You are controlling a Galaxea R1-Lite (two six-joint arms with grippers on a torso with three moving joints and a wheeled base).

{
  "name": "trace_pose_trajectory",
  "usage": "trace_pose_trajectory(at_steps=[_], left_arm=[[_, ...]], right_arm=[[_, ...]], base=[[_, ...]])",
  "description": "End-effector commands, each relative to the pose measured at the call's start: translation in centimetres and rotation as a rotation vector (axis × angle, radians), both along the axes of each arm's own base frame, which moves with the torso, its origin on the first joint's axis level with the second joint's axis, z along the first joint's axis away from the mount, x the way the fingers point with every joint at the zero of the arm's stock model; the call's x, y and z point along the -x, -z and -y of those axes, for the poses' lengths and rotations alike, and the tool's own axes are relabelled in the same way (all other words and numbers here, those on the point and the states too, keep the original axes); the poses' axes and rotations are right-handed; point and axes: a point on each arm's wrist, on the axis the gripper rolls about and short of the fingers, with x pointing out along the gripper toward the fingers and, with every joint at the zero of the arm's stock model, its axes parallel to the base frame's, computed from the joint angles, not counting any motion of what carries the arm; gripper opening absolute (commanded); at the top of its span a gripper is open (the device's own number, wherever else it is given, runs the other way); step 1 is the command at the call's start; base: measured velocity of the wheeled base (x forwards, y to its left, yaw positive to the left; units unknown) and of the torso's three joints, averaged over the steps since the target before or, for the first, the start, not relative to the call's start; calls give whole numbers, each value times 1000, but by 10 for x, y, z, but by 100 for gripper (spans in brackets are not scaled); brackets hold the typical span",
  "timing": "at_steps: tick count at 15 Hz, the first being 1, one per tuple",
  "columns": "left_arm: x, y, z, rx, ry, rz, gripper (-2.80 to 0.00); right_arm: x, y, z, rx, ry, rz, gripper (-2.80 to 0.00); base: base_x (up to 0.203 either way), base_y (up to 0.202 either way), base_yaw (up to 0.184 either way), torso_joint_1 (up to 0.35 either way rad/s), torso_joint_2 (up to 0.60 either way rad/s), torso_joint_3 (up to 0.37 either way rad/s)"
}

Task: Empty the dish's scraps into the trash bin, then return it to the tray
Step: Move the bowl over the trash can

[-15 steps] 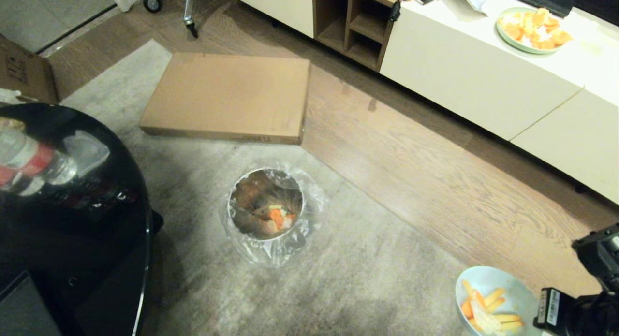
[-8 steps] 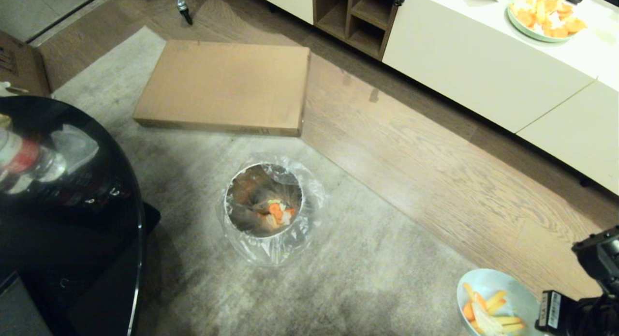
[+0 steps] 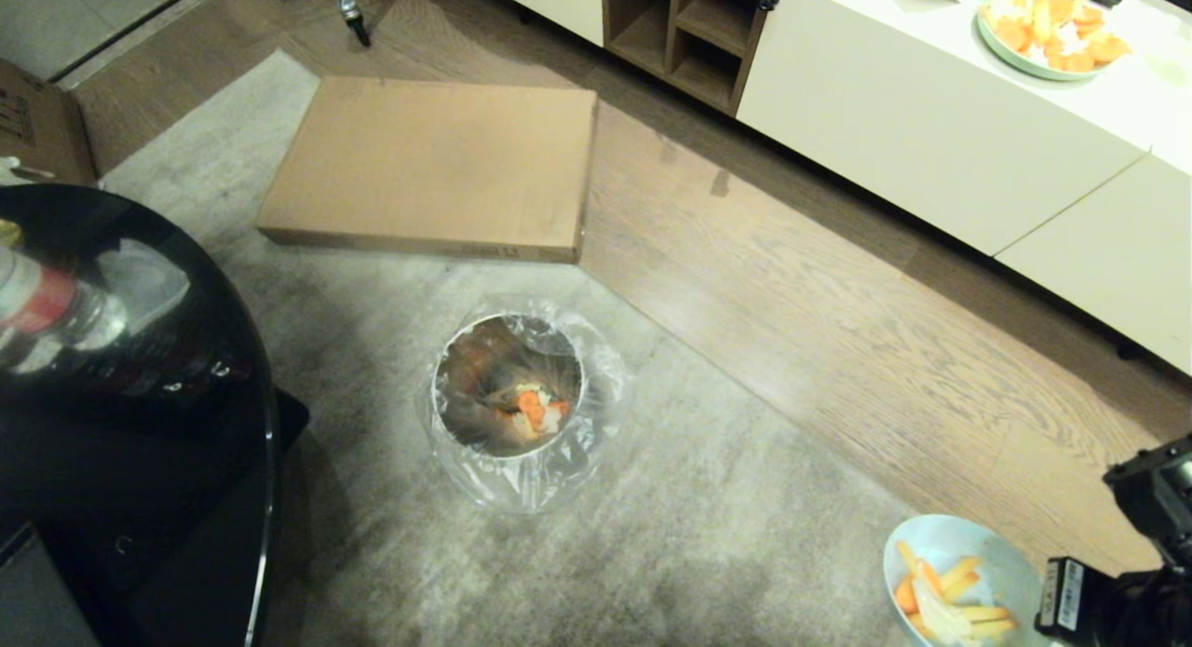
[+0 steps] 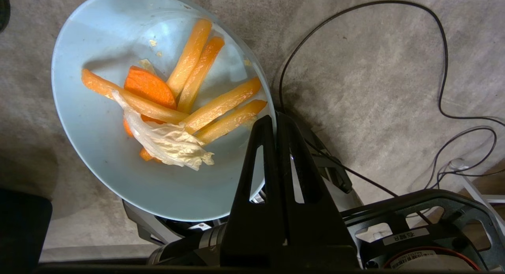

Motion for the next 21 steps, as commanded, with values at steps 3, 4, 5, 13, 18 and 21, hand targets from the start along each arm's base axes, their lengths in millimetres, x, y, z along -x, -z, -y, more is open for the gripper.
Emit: trace_pose_trajectory(at_steps=[3,4,5,13,18,21], left_arm=[[0,0,0,0,-1,1,-280],[0,0,0,0,-1,1,-280],[0,0,0,0,-1,1,-280],[0,0,0,0,-1,1,-280],[0,0,0,0,-1,1,-280],[0,0,0,0,-1,1,-280]], right_arm=[[5,2,2,-2,3,3,-280],[5,1,2,-4,3,7,-280],[6,0,2,-7,3,14,-280],[9,-2,2,-12,-5,24,-280],[8,-2,1,-13,-11,27,-280],[7,-1,0,-9,-12,17,-280]], base=[[0,0,0,0,0,0],[0,0,0,0,0,0],[0,0,0,0,0,0],[0,0,0,0,0,0],[0,0,0,0,0,0],[0,0,0,0,0,0]])
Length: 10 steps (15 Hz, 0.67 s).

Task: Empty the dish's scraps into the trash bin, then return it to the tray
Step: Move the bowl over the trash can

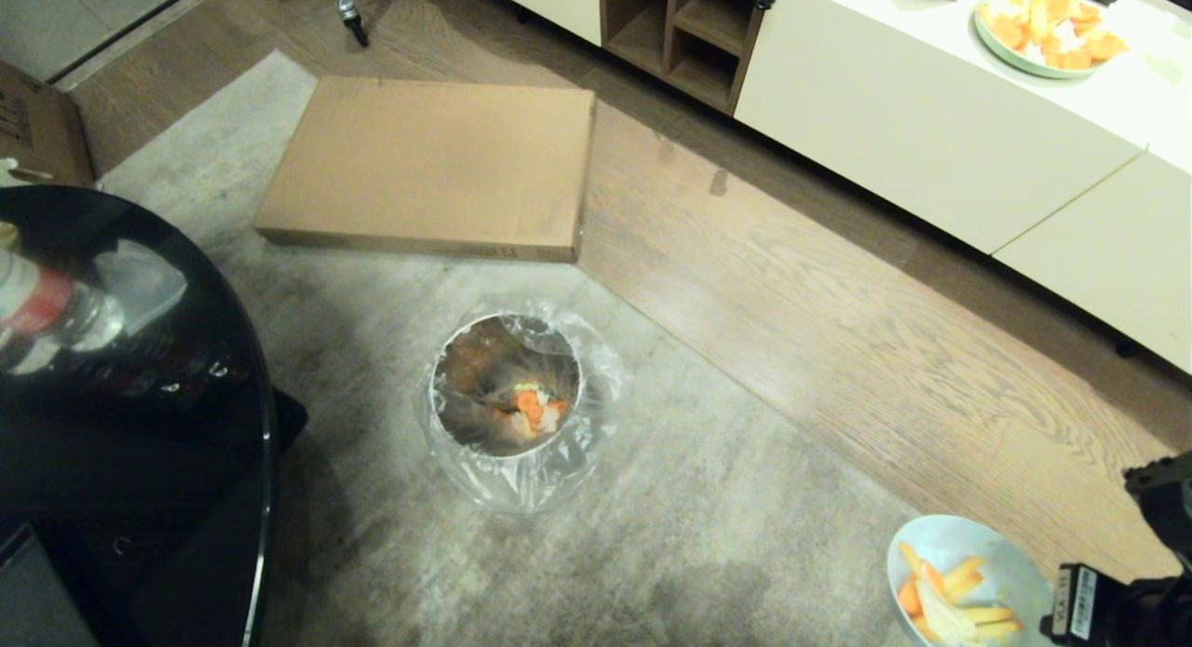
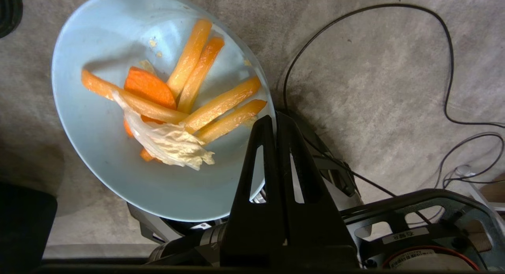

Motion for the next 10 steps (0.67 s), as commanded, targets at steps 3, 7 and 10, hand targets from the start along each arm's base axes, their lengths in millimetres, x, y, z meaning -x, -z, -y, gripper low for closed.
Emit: trace_pose_trajectory(at_steps=[3,7,10], left_arm=[[0,0,0,0,0,1,-280],[0,0,0,0,0,1,-280],[0,0,0,0,0,1,-280]], right_arm=[[-1,2,-2,3,-2,-11,-280],[-2,3,-2,7,-3,-17,-280],[-1,3,-2,8,0,-21,-280]], base=[[2,-8,110,1,4,4],[0,-10,195,4,3,-1],[1,-4,101,4,7,2]])
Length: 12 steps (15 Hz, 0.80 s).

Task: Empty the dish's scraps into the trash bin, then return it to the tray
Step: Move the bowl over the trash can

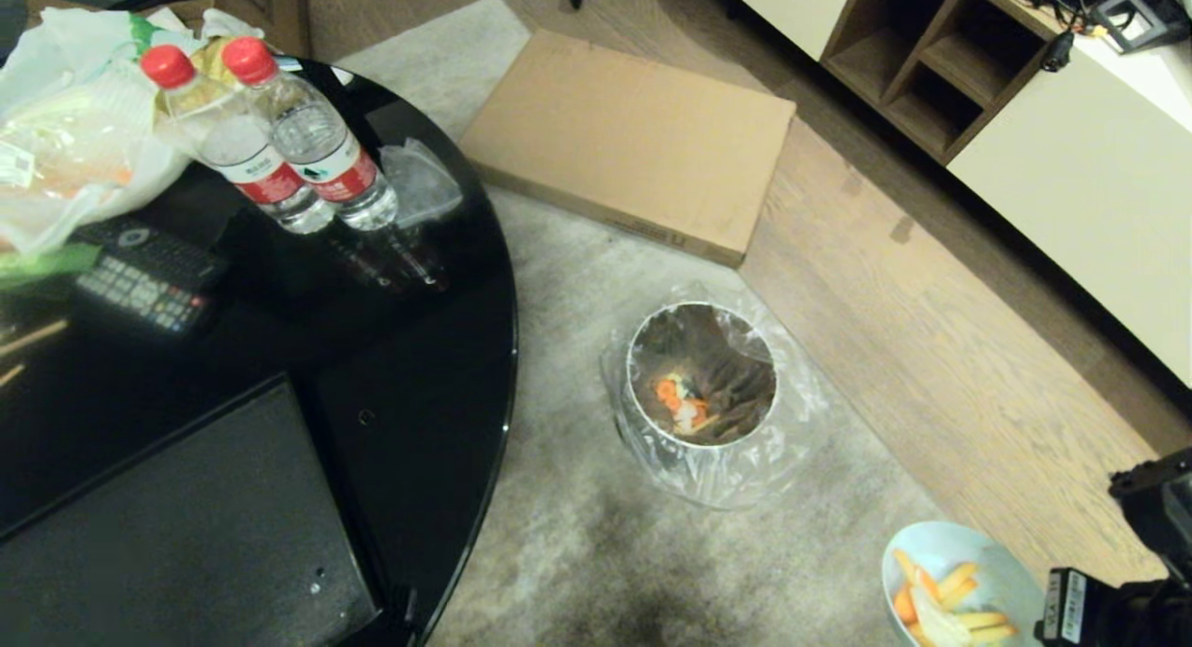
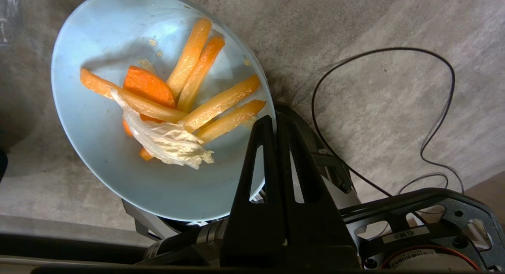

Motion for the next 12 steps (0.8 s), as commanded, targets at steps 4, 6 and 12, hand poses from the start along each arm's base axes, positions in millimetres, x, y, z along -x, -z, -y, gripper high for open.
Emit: trace_pose_trajectory(at_steps=[4,6,12], left_arm=[[0,0,0,0,0,1,-280],[0,0,0,0,0,1,-280],[0,0,0,0,0,1,-280]], right_arm=[[-2,0,-1,11,13,-4,-280],[-4,-1,-1,24,22,6,-280],[-30,-18,-11,36,-1,50,-280]], base=[[0,0,0,0,0,0],[0,0,0,0,0,0],[0,0,0,0,0,0]])
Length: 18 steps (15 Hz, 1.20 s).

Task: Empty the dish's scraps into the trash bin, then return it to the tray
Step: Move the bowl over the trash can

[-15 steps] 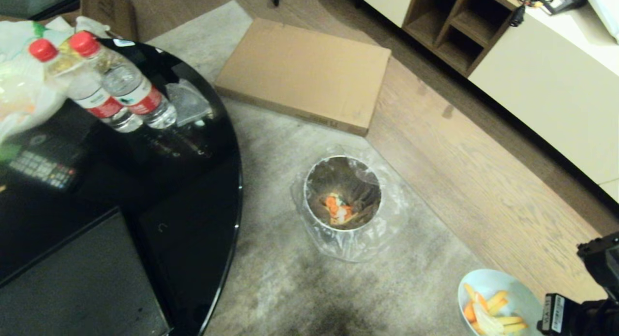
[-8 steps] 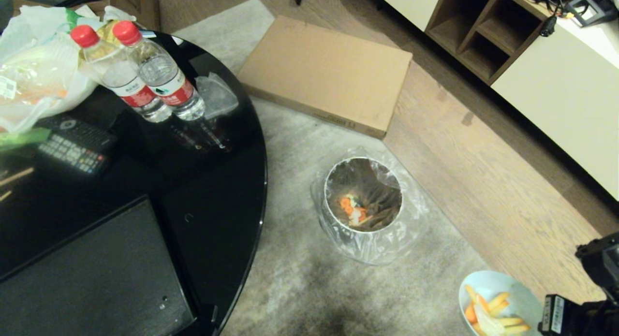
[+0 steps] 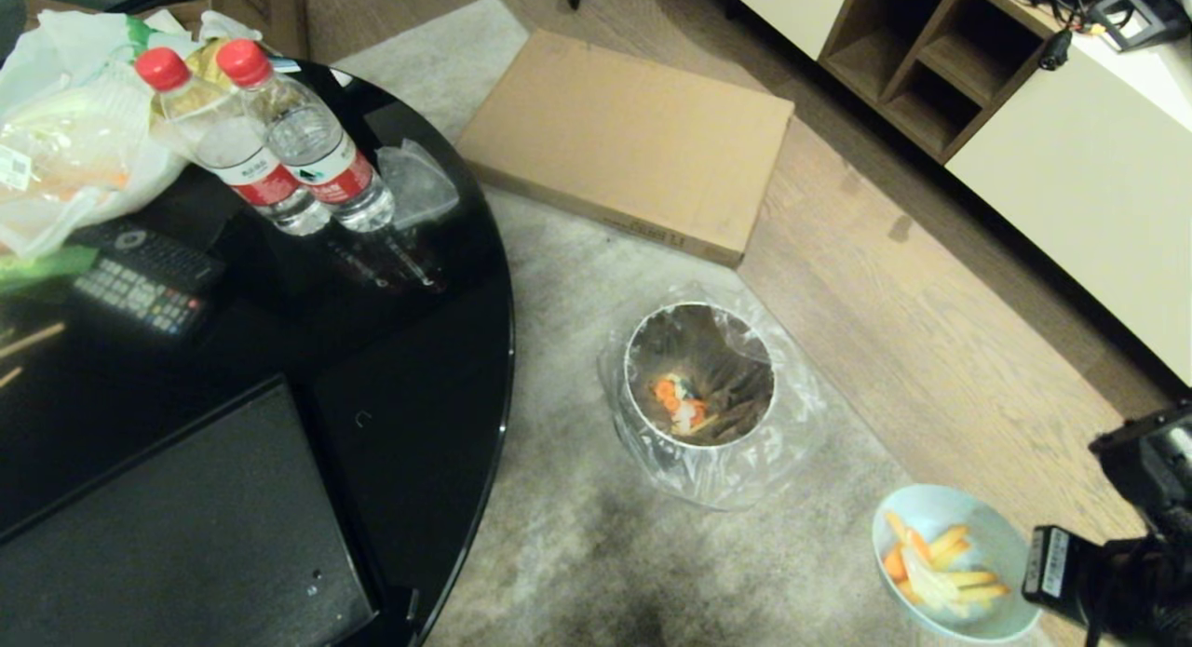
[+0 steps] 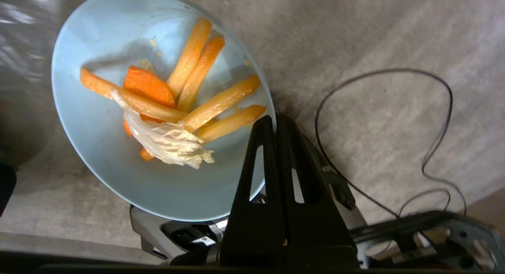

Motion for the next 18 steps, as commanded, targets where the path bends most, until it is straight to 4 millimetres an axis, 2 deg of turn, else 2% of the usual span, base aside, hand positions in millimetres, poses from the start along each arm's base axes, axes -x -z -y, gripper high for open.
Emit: trace_pose_trajectory(at_steps=[1,8,11,18], left_arm=[[0,0,0,1,0,1,-280],[0,0,0,1,0,1,-280],[0,0,0,1,0,1,-280],[0,0,0,1,0,1,-280]], right_arm=[[-15,-6,-5,28,-26,14,-280],[-60,-20,-18,104,-50,62,-280],[-78,-24,-22,138,-111,152,-280],[-99,-29,-30,209,-220,326,-280]], base=[[0,0,0,0,0,0],[0,0,0,0,0,0],[0,0,0,0,0,0],[0,0,0,0,0,0]])
